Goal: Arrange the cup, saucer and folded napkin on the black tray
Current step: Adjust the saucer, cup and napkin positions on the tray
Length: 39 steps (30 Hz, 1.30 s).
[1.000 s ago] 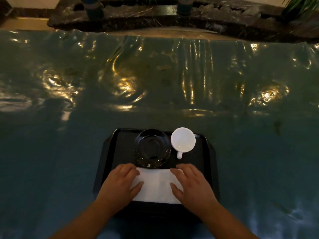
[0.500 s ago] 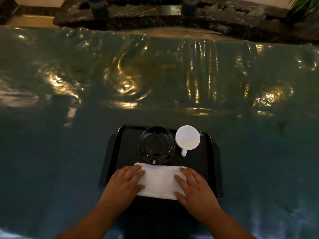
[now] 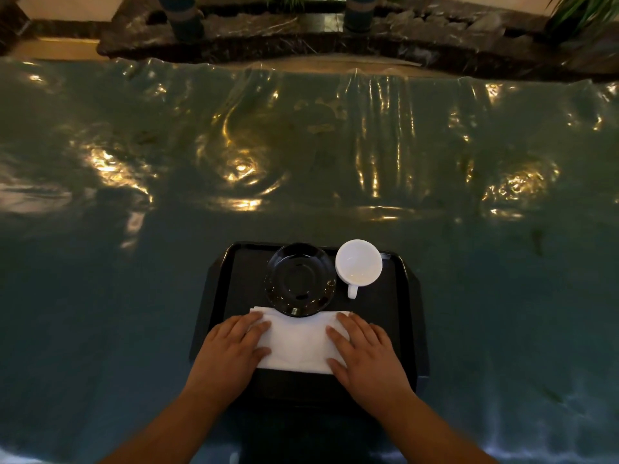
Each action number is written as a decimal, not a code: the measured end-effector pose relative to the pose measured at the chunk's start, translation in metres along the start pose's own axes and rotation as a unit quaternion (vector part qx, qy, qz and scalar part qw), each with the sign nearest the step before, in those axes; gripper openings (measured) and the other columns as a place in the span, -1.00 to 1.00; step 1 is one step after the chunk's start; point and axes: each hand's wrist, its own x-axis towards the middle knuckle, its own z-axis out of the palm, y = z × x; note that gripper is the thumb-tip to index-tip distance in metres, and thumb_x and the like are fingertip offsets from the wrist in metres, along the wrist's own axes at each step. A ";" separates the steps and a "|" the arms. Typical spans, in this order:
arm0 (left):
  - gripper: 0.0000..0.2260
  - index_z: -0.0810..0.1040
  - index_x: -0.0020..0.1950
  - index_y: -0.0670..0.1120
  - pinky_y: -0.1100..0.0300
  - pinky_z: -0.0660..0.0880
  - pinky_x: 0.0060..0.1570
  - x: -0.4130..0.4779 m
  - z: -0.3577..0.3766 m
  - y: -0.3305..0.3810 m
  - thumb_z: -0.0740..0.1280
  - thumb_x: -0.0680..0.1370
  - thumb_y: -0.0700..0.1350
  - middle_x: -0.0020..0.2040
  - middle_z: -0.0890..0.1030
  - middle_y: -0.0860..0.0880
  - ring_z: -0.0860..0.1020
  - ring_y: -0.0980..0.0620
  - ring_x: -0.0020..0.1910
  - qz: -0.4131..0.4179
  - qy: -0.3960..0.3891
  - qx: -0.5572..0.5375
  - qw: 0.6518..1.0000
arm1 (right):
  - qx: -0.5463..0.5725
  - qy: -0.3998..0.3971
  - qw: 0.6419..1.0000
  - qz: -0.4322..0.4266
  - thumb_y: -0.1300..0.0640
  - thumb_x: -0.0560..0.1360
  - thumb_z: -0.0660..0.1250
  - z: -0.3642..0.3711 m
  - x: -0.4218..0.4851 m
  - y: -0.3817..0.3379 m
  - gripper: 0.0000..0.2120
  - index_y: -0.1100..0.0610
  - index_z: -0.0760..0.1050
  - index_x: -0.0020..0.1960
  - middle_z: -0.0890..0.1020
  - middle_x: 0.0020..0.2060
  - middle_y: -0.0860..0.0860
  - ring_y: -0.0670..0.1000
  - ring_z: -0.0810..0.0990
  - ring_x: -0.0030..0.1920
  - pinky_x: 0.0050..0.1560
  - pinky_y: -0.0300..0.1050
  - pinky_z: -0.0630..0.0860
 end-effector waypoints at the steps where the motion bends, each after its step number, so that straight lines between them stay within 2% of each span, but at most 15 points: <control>1: -0.55 0.64 0.30 0.01 -0.07 0.57 0.18 0.001 -0.002 0.000 0.19 0.55 0.19 0.32 0.62 -0.02 0.58 -0.09 0.23 -0.004 0.000 0.002 1.000 | -0.001 -0.003 1.000 0.002 -0.21 0.58 0.16 -0.001 0.002 -0.001 -0.49 -0.02 0.47 0.43 0.49 0.46 0.09 0.15 0.46 0.44 0.34 0.23 0.49; 13: -0.55 0.62 0.32 0.02 -0.09 0.59 0.14 0.006 -0.007 -0.002 0.18 0.55 0.18 0.36 0.59 -0.01 0.59 -0.10 0.22 -0.035 -0.040 0.001 0.999 | 0.004 -0.050 0.999 0.015 -0.23 0.61 0.13 -0.006 0.011 -0.003 -0.48 -0.05 0.37 0.51 0.39 0.54 0.06 0.11 0.35 0.53 0.40 0.26 0.42; 20: -0.54 0.61 0.32 0.01 -0.10 0.60 0.12 0.008 -0.011 0.001 0.17 0.55 0.17 0.35 0.60 -0.04 0.59 -0.11 0.20 -0.046 -0.049 0.008 0.998 | 0.007 -0.064 0.998 0.024 -0.21 0.63 0.10 -0.008 0.013 -0.007 -0.47 -0.04 0.32 0.54 0.33 0.58 0.06 0.12 0.28 0.57 0.45 0.25 0.31; 27: -0.55 0.60 0.34 -0.01 -0.09 0.58 0.17 0.006 -0.014 0.001 0.17 0.58 0.16 0.37 0.58 -0.05 0.56 -0.10 0.23 -0.037 -0.062 0.004 0.997 | 0.015 -0.080 0.996 0.048 -0.15 0.55 0.14 -0.017 0.015 -0.018 -0.46 0.00 0.45 0.46 0.43 0.51 0.09 0.15 0.40 0.50 0.38 0.29 0.44; 32: -0.53 0.62 0.30 0.03 -0.06 0.61 0.09 0.011 -0.022 0.004 0.18 0.54 0.23 0.33 0.60 -0.02 0.59 -0.09 0.19 -0.049 -0.091 0.010 0.995 | 0.016 -0.085 0.995 0.043 -0.17 0.54 0.12 -0.022 0.017 -0.018 -0.46 -0.02 0.45 0.46 0.45 0.50 0.07 0.14 0.42 0.49 0.38 0.26 0.44; 34: -0.53 0.64 0.24 0.02 -0.05 0.62 0.04 0.014 -0.027 0.006 0.17 0.53 0.25 0.28 0.62 -0.02 0.61 -0.09 0.16 -0.046 -0.074 0.012 0.996 | 0.046 -0.051 0.997 0.036 -0.15 0.55 0.15 -0.029 0.019 -0.018 -0.47 0.00 0.46 0.46 0.49 0.46 0.07 0.14 0.46 0.46 0.39 0.22 0.46; 36: -0.53 0.65 0.21 -0.01 -0.05 0.61 0.03 0.022 -0.034 0.007 0.18 0.53 0.25 0.24 0.61 -0.04 0.61 -0.11 0.14 -0.057 -0.036 -0.003 0.998 | 0.099 0.043 0.993 0.038 -0.07 0.55 0.28 -0.043 0.026 -0.014 -0.53 0.06 0.49 0.42 0.56 0.37 0.08 0.12 0.51 0.37 0.35 0.17 0.50; 38: -0.45 0.60 0.30 -0.07 -0.07 0.59 0.12 0.036 -0.042 0.008 0.20 0.53 0.29 0.30 0.58 -0.08 0.58 -0.14 0.20 -0.091 0.003 -0.037 0.995 | 0.124 0.153 0.977 0.076 0.04 0.51 0.43 -0.063 0.039 -0.005 -0.54 0.13 0.52 0.38 0.58 0.28 0.09 0.14 0.52 0.29 0.32 0.15 0.49; 39: -0.37 0.54 0.41 -0.08 -0.08 0.55 0.21 0.045 -0.047 0.009 0.22 0.52 0.33 0.39 0.53 -0.09 0.54 -0.16 0.28 -0.116 0.006 -0.056 0.992 | 0.130 0.182 0.968 0.114 0.06 0.50 0.47 -0.073 0.048 0.001 -0.50 0.14 0.50 0.39 0.57 0.29 0.11 0.16 0.50 0.29 0.34 0.14 0.46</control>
